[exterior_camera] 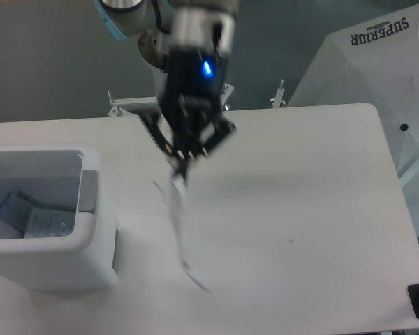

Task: Place the trash in the trash can
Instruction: 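Carry the dangling bag over the trash bin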

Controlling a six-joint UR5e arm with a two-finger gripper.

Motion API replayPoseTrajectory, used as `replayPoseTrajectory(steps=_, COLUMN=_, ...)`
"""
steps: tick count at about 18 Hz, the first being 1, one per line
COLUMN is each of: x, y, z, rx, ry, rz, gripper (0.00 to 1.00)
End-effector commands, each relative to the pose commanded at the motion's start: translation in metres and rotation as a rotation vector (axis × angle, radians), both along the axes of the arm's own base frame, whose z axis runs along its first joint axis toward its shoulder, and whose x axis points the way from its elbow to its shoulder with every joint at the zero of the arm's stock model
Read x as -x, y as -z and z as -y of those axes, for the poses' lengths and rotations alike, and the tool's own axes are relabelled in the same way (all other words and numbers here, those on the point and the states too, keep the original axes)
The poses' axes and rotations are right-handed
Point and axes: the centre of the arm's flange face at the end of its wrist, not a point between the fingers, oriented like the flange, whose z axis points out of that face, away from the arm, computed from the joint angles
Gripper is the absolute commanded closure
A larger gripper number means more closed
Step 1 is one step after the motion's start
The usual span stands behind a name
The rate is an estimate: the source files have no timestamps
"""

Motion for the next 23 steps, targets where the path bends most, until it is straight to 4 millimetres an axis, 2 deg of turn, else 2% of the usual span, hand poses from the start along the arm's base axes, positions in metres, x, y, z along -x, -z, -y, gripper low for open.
replayPoseTrajectory(steps=1, x=-0.012, y=-0.009, z=0.004, rx=-0.021, ry=-0.001, rz=0.019, gripper=1.0)
replayPoseTrajectory(steps=3, x=-0.051, y=-0.012, z=0.007, rx=-0.043, ry=0.055, rz=0.054, gripper=1.0)
replayPoseTrajectory(steps=5, x=-0.063, y=-0.014, z=0.011, rx=-0.048, ry=0.071, rz=0.054, gripper=1.0)
replayPoseTrajectory(steps=6, x=-0.071, y=-0.013, z=0.007, rx=-0.049, ry=0.094, rz=0.059, gripper=1.0)
replayPoseTrajectory(steps=8, x=-0.093, y=-0.003, z=-0.009, rx=-0.038, ry=0.166, rz=0.082, gripper=1.0)
replayPoseTrajectory(steps=10, x=-0.105, y=0.015, z=-0.021, rx=-0.012, ry=0.203, rz=0.104, gripper=1.0)
replayPoseTrajectory(steps=13, x=-0.109, y=0.033, z=-0.043, rx=0.018, ry=0.235, rz=0.13, gripper=1.0)
replayPoseTrajectory(steps=16, x=-0.115, y=0.049, z=-0.056, rx=0.043, ry=0.259, rz=0.153, gripper=1.0)
replayPoseTrajectory(steps=23, x=-0.098, y=0.087, z=-0.085, rx=0.1, ry=0.257, rz=0.194, gripper=1.0)
